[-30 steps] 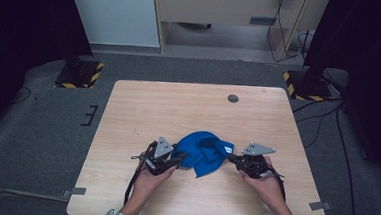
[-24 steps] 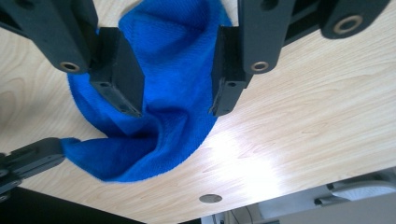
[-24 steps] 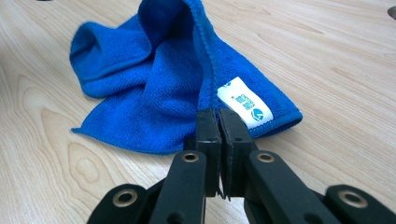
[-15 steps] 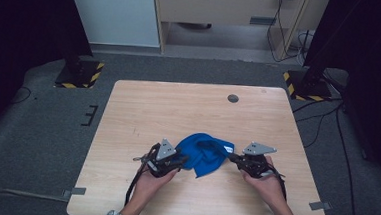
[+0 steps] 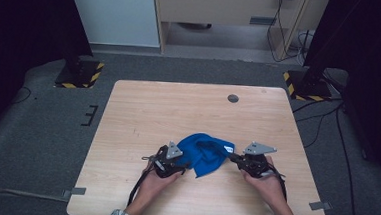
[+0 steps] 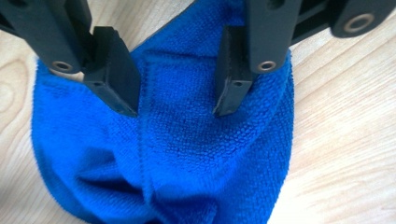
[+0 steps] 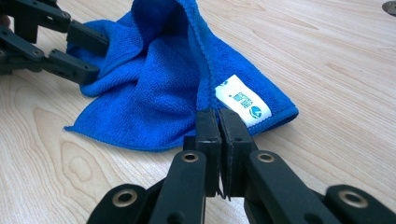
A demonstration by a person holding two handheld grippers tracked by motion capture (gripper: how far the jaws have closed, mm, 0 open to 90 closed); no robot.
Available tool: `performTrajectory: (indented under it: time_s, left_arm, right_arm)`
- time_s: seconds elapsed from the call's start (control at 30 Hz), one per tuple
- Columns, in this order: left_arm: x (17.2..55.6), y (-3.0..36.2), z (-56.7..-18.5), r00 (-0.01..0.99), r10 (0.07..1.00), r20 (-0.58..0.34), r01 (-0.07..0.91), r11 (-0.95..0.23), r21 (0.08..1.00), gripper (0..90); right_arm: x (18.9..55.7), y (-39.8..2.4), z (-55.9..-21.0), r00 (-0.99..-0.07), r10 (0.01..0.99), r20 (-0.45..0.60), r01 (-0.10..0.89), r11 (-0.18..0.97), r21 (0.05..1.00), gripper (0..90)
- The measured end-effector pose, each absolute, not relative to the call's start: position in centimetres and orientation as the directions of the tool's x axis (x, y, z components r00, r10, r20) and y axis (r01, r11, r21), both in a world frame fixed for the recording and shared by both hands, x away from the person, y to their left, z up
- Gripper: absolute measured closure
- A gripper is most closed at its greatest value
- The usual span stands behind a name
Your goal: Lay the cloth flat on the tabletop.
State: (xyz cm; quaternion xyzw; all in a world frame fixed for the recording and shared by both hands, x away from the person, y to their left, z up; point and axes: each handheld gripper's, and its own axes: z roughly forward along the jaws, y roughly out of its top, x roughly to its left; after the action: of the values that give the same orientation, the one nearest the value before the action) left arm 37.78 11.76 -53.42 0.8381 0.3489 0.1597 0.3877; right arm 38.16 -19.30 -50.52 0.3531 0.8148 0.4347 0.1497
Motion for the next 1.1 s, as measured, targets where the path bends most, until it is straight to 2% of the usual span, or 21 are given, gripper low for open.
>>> performTrajectory:
  time_s: [0.1, 0.17, 0.37, 0.7, 1.1]
  left_arm:
    - [37.8, 11.8, -53.4, 0.704, 0.71, 0.017, 0.45, -0.464, 0.763, 56.6]
    - [37.9, 11.9, -53.4, 0.698, 0.716, 0.023, 0.449, -0.463, 0.764, 64.8]
    - [38.2, 12.5, -53.0, 0.689, 0.725, -0.002, 0.459, -0.434, 0.775, 79.2]
    - [37.6, 14.1, -49.9, 0.665, 0.746, -0.026, 0.401, -0.327, 0.856, 84.9]
    - [38.2, 16.3, -48.7, 0.618, 0.784, -0.056, 0.406, -0.257, 0.877, 86.9]
  right_arm:
    - [38.1, -19.3, -50.5, -0.702, 0.709, 0.067, 0.449, 0.368, 0.814, 87.8]
    - [38.1, -19.3, -50.5, -0.701, 0.71, 0.067, 0.449, 0.367, 0.815, 87.7]
    - [38.2, -19.4, -50.4, -0.7, 0.711, 0.066, 0.448, 0.365, 0.816, 87.7]
    - [38.3, -20.0, -50.1, -0.681, 0.729, 0.068, 0.453, 0.347, 0.821, 87.8]
    - [38.7, -20.8, -49.4, -0.66, 0.747, 0.082, 0.455, 0.31, 0.835, 87.9]
